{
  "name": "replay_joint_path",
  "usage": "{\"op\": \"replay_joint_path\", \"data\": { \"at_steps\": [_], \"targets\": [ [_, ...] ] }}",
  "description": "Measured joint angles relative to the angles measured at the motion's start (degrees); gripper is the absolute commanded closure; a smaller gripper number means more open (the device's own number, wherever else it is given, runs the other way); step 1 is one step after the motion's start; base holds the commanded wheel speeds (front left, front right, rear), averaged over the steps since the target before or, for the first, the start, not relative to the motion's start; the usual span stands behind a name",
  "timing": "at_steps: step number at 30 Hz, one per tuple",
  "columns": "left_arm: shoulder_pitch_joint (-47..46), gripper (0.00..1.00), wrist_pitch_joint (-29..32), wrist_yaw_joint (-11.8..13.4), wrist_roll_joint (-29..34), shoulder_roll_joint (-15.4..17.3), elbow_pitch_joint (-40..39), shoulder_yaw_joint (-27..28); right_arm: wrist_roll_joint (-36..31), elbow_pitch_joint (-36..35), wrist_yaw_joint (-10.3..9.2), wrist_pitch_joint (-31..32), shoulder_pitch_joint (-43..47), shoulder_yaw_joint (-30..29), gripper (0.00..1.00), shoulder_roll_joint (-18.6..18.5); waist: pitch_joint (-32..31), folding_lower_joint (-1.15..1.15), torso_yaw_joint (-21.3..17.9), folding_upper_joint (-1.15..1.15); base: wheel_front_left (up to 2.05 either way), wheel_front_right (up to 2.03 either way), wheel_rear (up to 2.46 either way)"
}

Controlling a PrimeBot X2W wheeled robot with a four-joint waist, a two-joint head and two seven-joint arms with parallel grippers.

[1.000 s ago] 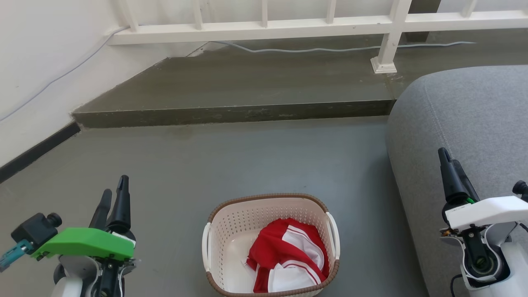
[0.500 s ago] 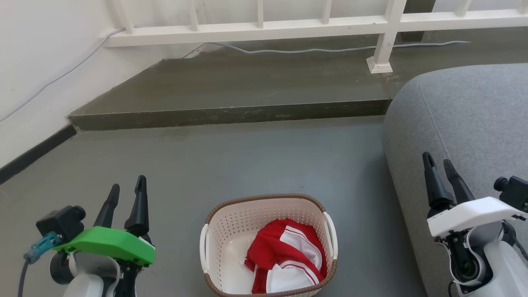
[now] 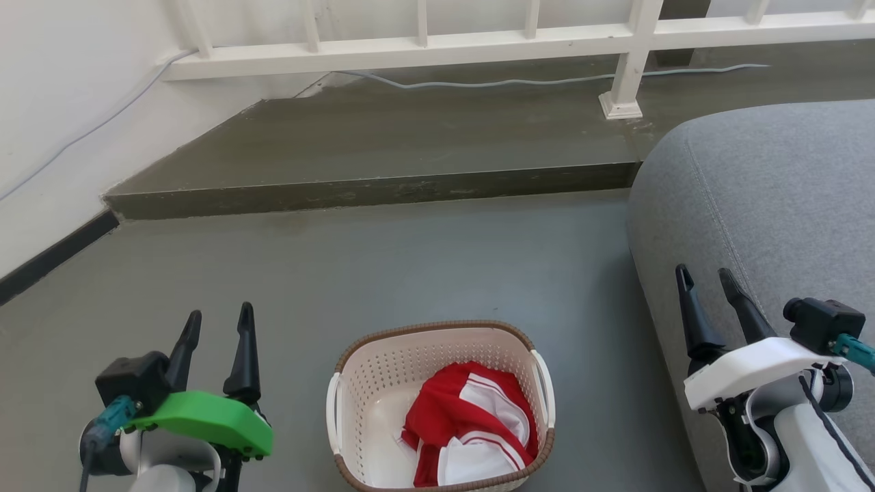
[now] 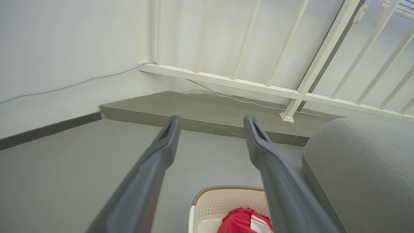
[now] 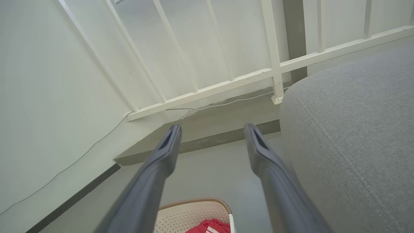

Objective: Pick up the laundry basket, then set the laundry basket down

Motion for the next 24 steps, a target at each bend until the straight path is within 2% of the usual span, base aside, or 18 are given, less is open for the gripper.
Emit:
{"op": "replay_joint_path", "data": {
  "at_steps": [13, 24],
  "targets": [
    [1.2, 0.0, -2.4, 1.8, 9.8, -0.2, 0.2, -1.3, -9.4, 1.5, -1.01, -2.5, 0.0, 1.7, 0.0, -0.1, 0.3, 0.0, -0.6, 0.0, 0.0, 0.0, 0.0],
    [1.3, 0.0, -4.6, 3.1, 18.8, -0.4, 0.1, -1.8, -17.1, 2.3, -1.08, -4.9, 0.0, 2.7, 0.0, -0.1, 0.6, 0.0, -1.0, 0.0, 0.0, 0.0, 0.0]
  ]
}}
